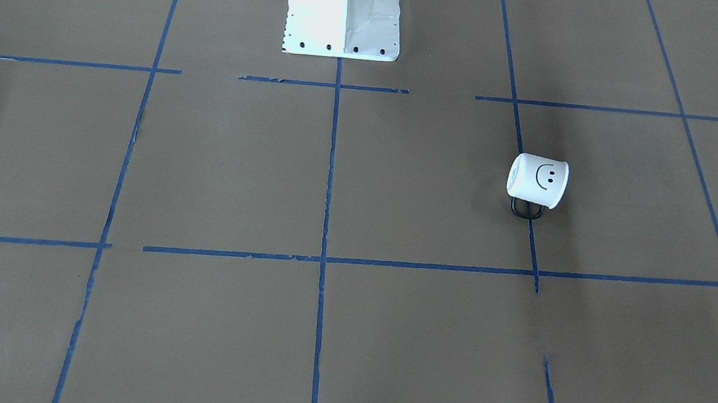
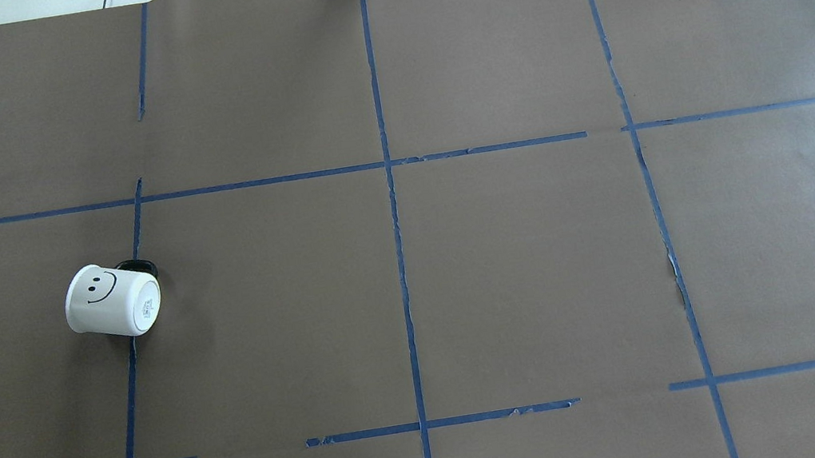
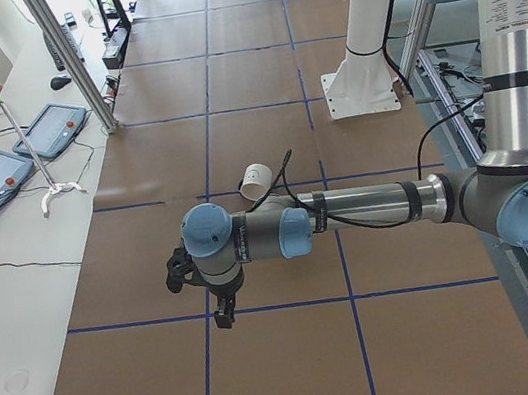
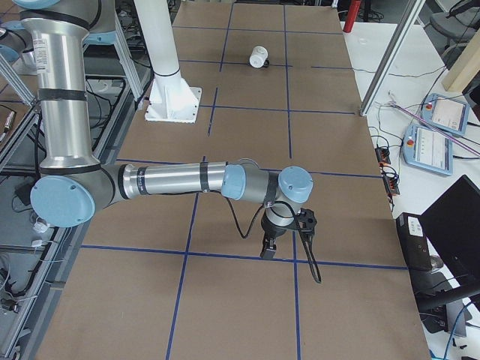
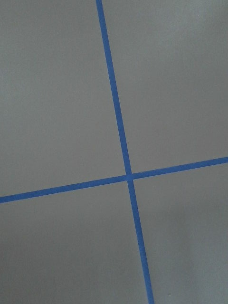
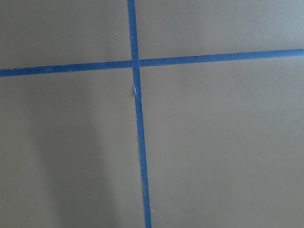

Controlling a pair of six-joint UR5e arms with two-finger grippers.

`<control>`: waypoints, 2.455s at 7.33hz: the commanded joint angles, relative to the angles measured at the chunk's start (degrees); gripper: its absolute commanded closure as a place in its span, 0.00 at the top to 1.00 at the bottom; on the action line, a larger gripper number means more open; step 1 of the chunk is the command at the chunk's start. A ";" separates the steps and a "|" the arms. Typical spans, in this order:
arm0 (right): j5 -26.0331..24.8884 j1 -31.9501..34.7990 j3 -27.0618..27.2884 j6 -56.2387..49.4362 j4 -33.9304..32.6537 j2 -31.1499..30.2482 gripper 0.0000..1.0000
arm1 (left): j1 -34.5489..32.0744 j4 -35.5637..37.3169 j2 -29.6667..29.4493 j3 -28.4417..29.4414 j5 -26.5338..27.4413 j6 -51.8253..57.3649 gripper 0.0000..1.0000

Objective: Flip mug

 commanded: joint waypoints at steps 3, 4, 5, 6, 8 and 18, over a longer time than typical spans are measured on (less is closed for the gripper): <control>0.00 0.00 0.00 0.00 0.00 0.00 1.00 | 0.17 -10.31 -0.73 -0.18 -0.18 -2.90 1.00; 0.00 0.00 0.00 0.00 0.00 0.00 1.00 | 1.04 -13.33 -0.82 -0.18 0.17 -10.39 1.00; 0.00 0.00 0.00 0.00 0.00 0.00 1.00 | 5.49 -18.06 -0.90 -0.18 0.96 -19.43 1.00; 0.00 0.00 0.00 0.00 0.00 0.00 1.00 | 9.10 -27.76 -0.21 0.43 2.79 -26.91 1.00; 0.00 0.00 0.00 0.00 0.00 0.00 1.00 | 16.82 -50.16 4.09 2.88 5.17 -45.34 1.00; 0.00 0.00 -0.09 0.00 0.00 0.00 1.00 | 39.27 -107.47 3.59 12.80 8.78 -86.14 1.00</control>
